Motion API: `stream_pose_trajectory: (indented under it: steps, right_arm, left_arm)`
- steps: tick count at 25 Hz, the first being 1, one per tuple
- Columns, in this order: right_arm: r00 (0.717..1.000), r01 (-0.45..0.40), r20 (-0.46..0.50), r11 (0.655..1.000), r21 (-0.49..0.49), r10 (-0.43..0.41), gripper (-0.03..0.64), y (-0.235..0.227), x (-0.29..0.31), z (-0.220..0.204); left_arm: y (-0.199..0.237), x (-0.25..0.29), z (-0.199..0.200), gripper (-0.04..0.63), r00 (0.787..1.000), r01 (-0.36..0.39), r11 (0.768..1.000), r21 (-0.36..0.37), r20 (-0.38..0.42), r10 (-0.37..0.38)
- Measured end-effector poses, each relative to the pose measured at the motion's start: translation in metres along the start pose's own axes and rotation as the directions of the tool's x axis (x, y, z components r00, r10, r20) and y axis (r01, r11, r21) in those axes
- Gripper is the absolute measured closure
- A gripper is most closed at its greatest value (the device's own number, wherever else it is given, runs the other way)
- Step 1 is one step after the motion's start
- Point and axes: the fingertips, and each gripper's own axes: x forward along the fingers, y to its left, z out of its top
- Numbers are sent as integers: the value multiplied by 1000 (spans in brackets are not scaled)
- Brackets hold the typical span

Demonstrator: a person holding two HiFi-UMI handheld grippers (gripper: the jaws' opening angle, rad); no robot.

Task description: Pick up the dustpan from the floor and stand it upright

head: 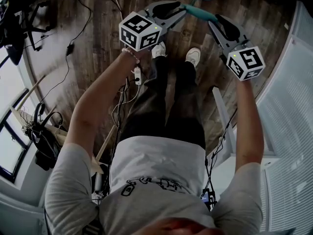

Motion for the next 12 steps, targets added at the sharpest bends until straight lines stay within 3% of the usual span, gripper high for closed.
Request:
stream_pose_trajectory:
  steps: [6, 12]
  right_arm:
    - [1000, 13, 27, 1000, 12, -13, 515, -7, -5, 9]
    - [998, 36, 42, 999, 21, -37, 515, -20, -10, 14]
  left_arm:
    - [-1, 6, 12, 495, 1000, 11, 1000, -1, 17, -11]
    - [-1, 18, 23, 495, 1000, 16, 999, 43, 21, -16]
